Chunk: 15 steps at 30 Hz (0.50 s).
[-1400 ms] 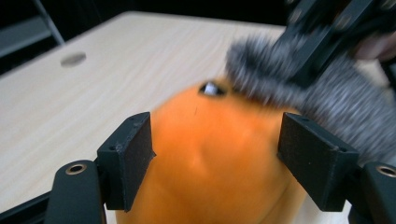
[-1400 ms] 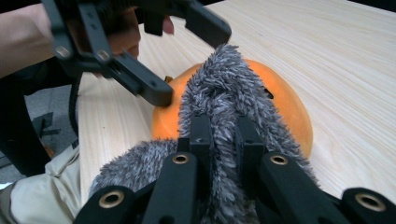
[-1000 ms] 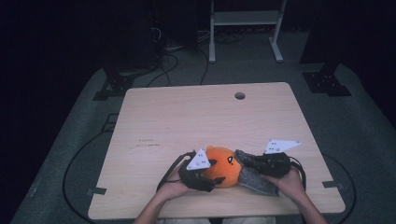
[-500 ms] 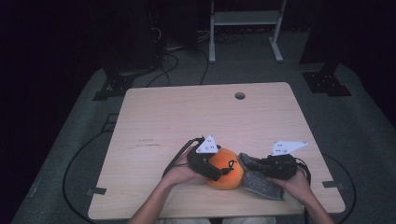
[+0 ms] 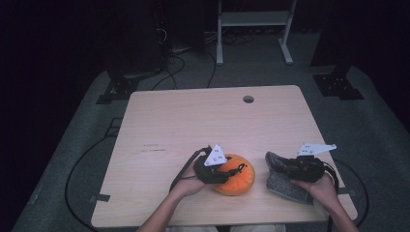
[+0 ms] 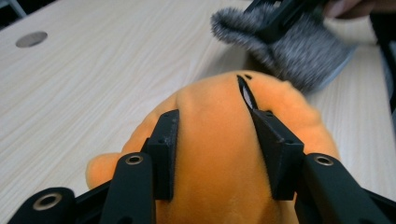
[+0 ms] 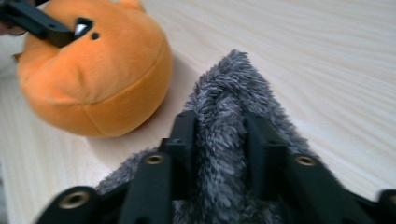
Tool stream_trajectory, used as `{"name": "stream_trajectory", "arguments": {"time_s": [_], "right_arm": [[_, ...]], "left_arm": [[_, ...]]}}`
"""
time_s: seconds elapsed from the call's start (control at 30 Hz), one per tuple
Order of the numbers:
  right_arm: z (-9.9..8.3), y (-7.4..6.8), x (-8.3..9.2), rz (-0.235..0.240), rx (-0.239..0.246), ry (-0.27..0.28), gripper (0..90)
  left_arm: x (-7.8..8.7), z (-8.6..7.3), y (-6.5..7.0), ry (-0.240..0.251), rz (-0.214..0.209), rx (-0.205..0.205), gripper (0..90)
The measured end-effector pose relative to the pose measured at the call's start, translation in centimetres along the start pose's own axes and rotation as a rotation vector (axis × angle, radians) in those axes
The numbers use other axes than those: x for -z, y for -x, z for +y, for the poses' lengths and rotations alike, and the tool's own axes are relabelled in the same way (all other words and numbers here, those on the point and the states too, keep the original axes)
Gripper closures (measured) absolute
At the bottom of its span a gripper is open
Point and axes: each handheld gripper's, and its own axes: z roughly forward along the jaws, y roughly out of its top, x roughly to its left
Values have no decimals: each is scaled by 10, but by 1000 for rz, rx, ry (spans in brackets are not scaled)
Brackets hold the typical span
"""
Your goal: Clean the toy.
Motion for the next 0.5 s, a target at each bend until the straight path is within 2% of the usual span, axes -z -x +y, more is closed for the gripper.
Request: {"name": "stream_trajectory", "arguments": {"time_s": [0.13,0.27,0.5], "right_arm": [[0,4,1,-14,-12,42,512],[2,5,3,-25,-16,79,487],[1,4,3,-22,-15,98,471]], "left_arm": [[1,1,-2,9,2,9,550],[3,3,-7,13,24,12,550],[2,10,-28,33,127,36,540]]}}
